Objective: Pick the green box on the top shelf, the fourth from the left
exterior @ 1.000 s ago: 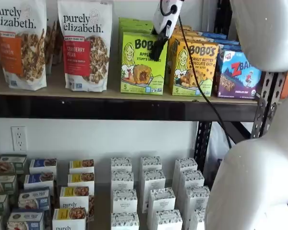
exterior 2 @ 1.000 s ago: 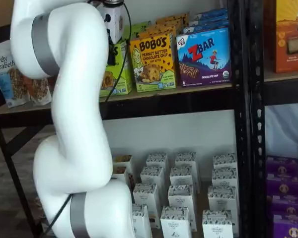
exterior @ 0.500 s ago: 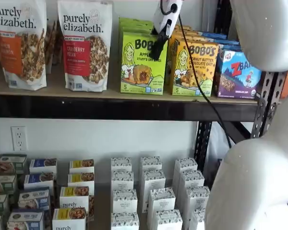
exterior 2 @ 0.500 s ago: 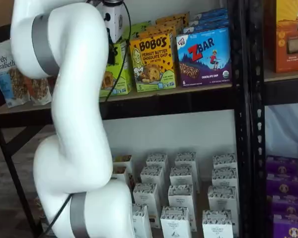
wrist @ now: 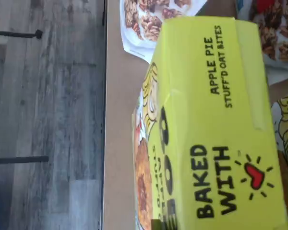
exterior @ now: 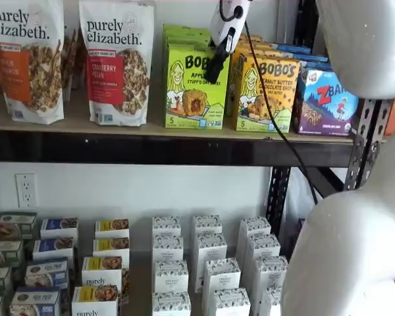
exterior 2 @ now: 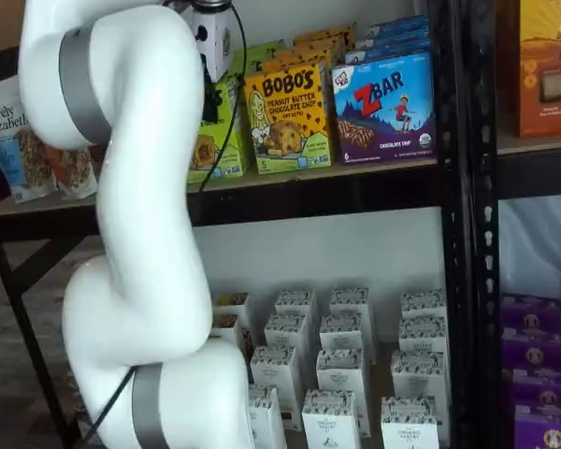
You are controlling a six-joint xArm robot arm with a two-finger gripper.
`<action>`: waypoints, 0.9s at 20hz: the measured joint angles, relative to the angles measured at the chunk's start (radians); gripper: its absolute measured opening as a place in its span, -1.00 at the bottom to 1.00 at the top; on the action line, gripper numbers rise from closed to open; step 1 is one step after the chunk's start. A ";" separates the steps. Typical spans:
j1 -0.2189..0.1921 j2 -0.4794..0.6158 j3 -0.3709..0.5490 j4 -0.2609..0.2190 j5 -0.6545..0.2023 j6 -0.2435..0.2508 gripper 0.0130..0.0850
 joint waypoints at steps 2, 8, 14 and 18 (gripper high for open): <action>0.000 -0.002 0.003 0.000 -0.003 0.000 -0.11; -0.001 -0.004 0.006 0.009 -0.006 -0.001 -0.33; -0.002 -0.001 -0.006 0.015 0.013 0.001 -0.44; -0.007 -0.005 -0.012 0.034 0.029 -0.001 -0.44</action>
